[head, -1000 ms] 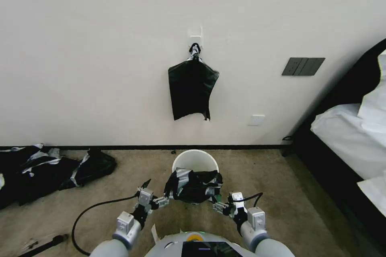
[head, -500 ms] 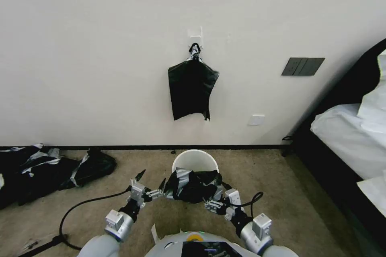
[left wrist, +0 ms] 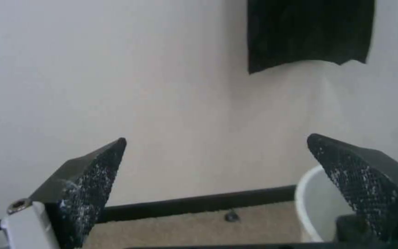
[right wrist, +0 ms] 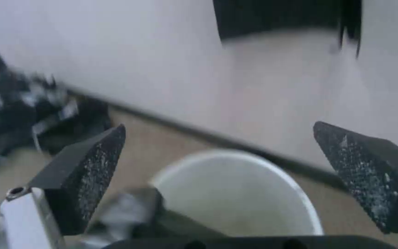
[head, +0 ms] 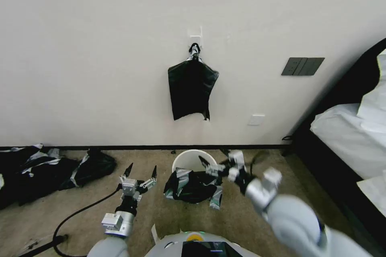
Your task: Place a trash bag onto the trash bin.
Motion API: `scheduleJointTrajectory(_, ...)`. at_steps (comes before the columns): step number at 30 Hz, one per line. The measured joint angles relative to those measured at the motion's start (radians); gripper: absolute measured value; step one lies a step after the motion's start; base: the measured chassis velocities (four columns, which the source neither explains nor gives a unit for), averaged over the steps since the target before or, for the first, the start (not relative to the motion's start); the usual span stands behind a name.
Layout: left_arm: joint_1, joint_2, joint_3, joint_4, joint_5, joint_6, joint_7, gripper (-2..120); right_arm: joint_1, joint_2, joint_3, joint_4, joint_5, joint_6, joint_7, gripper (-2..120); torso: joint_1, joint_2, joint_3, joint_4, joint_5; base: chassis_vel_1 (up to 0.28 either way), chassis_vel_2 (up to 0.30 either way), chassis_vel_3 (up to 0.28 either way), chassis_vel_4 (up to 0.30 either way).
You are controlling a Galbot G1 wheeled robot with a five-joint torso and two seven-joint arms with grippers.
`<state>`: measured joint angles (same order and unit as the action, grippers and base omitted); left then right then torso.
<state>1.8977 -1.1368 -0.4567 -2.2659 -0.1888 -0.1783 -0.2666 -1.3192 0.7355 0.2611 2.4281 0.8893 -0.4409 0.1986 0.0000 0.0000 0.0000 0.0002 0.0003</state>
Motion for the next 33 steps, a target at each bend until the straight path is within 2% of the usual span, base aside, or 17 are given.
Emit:
scheduleJointTrajectory(1,0.004,-0.024,-0.005,-0.003,0.020,0.001,0.001,100,0.107,-0.022,-0.024,-0.059,0.098,-0.092,0.002,100,0.000,0.000,0.000,0.0002,0.0000,0.000,0.000,0.000,0.000)
scheduleJointTrajectory(2,0.004,-0.024,-0.005,-0.003,0.020,0.001,0.001,100,0.107,-0.022,-0.024,-0.059,0.098,-0.092,0.002,100,0.000,0.000,0.000,0.0002,0.0000,0.000,0.000,0.000,0.000)
scheduleJointTrajectory(3,0.014,-0.052,-0.011,-0.008,0.040,0.000,0.004,100,0.225,-0.036,-0.072,-0.135,0.186,-0.176,-0.013,100,0.000,0.000,0.000,-0.0005,0.0000,0.000,0.000,0.000,0.000)
scheduleJointTrajectory(4,0.020,-0.068,-0.015,-0.010,0.051,0.000,0.007,100,0.311,-0.039,-0.126,-0.195,0.212,-0.215,-0.033,100,0.000,0.000,0.000,-0.0003,0.0001,0.000,0.000,0.000,0.000)
scheduleJointTrajectory(5,0.020,-0.068,-0.015,-0.010,0.051,0.000,0.007,100,0.311,-0.039,-0.126,-0.195,0.212,-0.215,-0.033,100,0.000,0.000,0.000,-0.0003,0.0001,0.000,0.000,0.000,0.000)
scheduleJointTrajectory(7,0.030,-0.090,-0.019,-0.011,0.077,-0.002,0.015,100,0.476,-0.031,-0.240,-0.325,0.218,-0.262,-0.076,100,0.000,0.000,0.000,0.0000,-0.0002,0.000,0.000,0.000,0.000)
scheduleJointTrajectory(9,0.033,-0.095,-0.019,-0.011,0.086,-0.003,0.016,100,0.520,-0.026,-0.278,-0.365,0.210,-0.268,-0.090,100,0.000,0.000,0.000,0.0001,-0.0007,0.000,0.000,0.000,0.000)
scheduleJointTrajectory(10,0.041,-0.107,-0.019,-0.011,0.115,-0.003,0.019,100,0.637,-0.002,-0.390,-0.479,0.195,-0.277,-0.122,100,0.000,0.000,0.000,0.0000,0.0002,0.000,0.000,0.000,0.000)
scheduleJointTrajectory(11,0.045,-0.114,-0.017,-0.011,0.135,-0.004,0.021,100,0.695,0.013,-0.449,-0.529,0.203,-0.277,-0.129,100,0.000,0.000,0.000,-0.0003,0.0003,0.000,0.000,0.000,0.000)
scheduleJointTrajectory(12,0.050,-0.122,-0.017,-0.011,0.152,-0.006,0.021,100,0.745,0.028,-0.500,-0.568,0.205,-0.277,-0.135,100,0.000,0.000,0.000,-0.0006,-0.0005,0.000,0.000,0.000,0.000)
scheduleJointTrajectory(13,0.050,-0.122,-0.017,-0.011,0.152,-0.006,0.021,100,0.745,0.028,-0.500,-0.568,0.205,-0.277,-0.135,100,0.000,0.000,0.000,-0.0006,-0.0005,0.000,0.000,0.000,0.000)
scheduleJointTrajectory(15,0.069,-0.142,-0.014,-0.014,0.179,-0.007,0.022,100,0.866,0.072,-0.629,-0.663,0.179,-0.277,-0.167,100,0.000,0.000,0.000,0.0002,-0.0003,0.000,0.000,0.000,0.000)
scheduleJointTrajectory(16,0.069,-0.142,-0.014,-0.014,0.179,-0.007,0.022,100,0.866,0.072,-0.629,-0.663,0.179,-0.277,-0.167,100,0.000,0.000,0.000,0.0002,-0.0003,0.000,0.000,0.000,0.000)
scheduleJointTrajectory(19,0.099,-0.152,-0.015,-0.019,0.201,-0.017,0.024,100,0.964,0.100,-0.757,-0.752,0.099,-0.275,-0.229,100,0.000,0.000,0.000,0.0000,-0.0003,0.000,0.000,0.000,0.000)
scheduleJointTrajectory(20,0.099,-0.152,-0.015,-0.019,0.201,-0.017,0.024,100,0.964,0.100,-0.757,-0.752,0.099,-0.275,-0.229,100,0.000,0.000,0.000,0.0000,-0.0003,0.000,0.000,0.000,0.000)
scheduleJointTrajectory(24,0.128,-0.164,-0.026,-0.025,0.208,-0.040,0.023,100,1.051,0.124,-0.911,-0.842,-0.008,-0.272,-0.321,100,0.000,0.000,0.000,-0.0003,-0.0002,0.000,0.000,0.000,0.000)
scheduleJointTrajectory(33,0.151,-0.183,0.004,-0.035,0.218,-0.046,0.019,100,1.116,0.180,-0.979,-0.962,-0.115,-0.240,-0.432,100,0.000,0.000,0.000,-0.0003,-0.0004,0.000,0.000,0.000,0.000)
